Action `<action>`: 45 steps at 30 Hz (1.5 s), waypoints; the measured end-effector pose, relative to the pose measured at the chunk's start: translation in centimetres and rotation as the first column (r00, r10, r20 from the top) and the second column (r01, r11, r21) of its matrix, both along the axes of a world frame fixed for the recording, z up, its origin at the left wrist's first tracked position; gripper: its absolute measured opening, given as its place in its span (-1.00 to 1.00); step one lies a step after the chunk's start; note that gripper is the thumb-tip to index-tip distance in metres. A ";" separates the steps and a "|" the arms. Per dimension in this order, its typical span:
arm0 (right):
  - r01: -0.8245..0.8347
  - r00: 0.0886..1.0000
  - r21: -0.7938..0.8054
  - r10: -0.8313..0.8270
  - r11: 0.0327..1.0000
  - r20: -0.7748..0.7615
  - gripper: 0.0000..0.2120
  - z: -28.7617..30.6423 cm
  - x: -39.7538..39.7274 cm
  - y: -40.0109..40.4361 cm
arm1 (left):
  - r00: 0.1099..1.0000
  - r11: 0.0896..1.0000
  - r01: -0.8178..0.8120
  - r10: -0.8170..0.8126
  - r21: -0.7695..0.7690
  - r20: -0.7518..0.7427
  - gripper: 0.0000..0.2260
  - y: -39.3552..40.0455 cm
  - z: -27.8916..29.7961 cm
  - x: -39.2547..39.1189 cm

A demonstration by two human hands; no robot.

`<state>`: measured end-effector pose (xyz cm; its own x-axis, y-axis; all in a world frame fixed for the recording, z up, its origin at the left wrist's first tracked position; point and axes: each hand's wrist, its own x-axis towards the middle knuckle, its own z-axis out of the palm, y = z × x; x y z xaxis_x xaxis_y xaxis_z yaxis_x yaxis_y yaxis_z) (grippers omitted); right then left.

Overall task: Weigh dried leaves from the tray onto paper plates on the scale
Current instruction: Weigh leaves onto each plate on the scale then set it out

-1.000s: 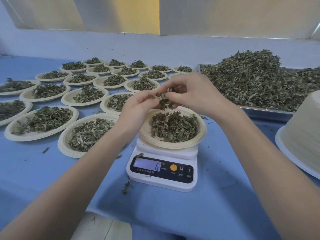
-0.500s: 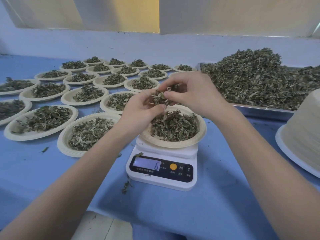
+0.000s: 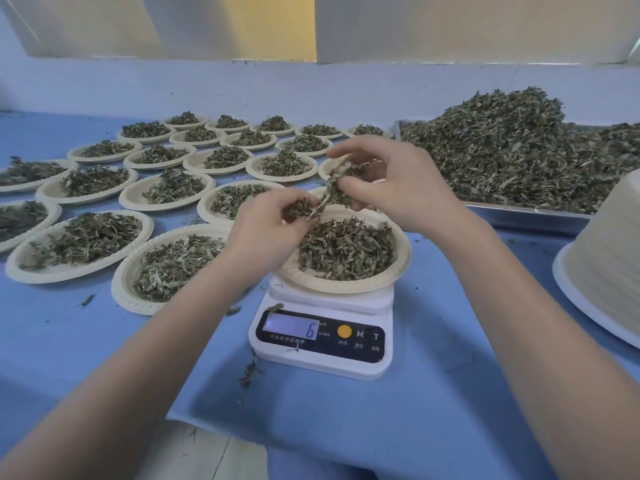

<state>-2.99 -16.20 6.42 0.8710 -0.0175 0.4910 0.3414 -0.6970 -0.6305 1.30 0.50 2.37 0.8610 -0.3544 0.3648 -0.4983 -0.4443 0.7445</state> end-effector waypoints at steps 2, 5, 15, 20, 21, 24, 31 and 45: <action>-0.012 1.000 0.009 0.012 1.000 -0.012 -0.71 -0.1 0.0 -0.2 | 1.000 1.000 0.022 -0.022 0.014 0.007 -0.74 0.2 0.0 -0.2; -0.042 0.999 0.003 0.042 0.999 -0.025 -0.74 -0.1 -0.1 -0.2 | 0.997 0.996 0.080 -0.081 -0.026 -0.019 -0.59 0.3 0.1 -0.4; -0.108 0.994 0.056 0.109 0.993 -0.016 -0.63 -1.0 -0.3 0.0 | 0.960 0.930 0.248 -0.273 -0.271 -0.059 -0.48 -0.5 0.8 -1.1; -0.097 0.995 0.047 0.097 0.994 0.010 -0.66 -1.1 -0.3 0.2 | 0.990 0.944 0.104 -0.128 -0.312 -0.055 -0.80 -0.7 0.7 -0.7; -0.087 0.996 0.054 0.086 0.995 0.018 -0.65 -1.1 -0.3 0.2 | 0.992 0.945 0.084 -0.108 -0.316 -0.060 -0.84 -0.7 0.5 -0.5; -0.066 0.997 0.075 0.064 0.995 0.040 -0.63 -1.1 -0.3 0.2 | 0.997 0.948 0.045 -0.065 -0.316 -0.052 -0.76 -0.7 0.0 -0.5; -0.019 0.998 0.102 0.014 0.995 0.057 -0.75 -1.1 -0.7 0.0 | 0.999 0.974 0.014 -0.021 -0.228 -0.028 -0.87 -0.4 -0.2 -0.1; 0.044 0.996 0.169 -0.055 0.985 0.065 -0.79 -0.6 -1.4 -1.2 | 0.989 0.982 0.133 -0.140 -0.136 -0.043 -0.64 0.9 0.0 -0.7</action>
<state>-4.40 -17.38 5.79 0.8310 -0.1466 0.5366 0.3560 -0.6011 -0.7155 0.63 1.41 2.32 0.8266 -0.4218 0.3726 -0.5069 -0.2705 0.8185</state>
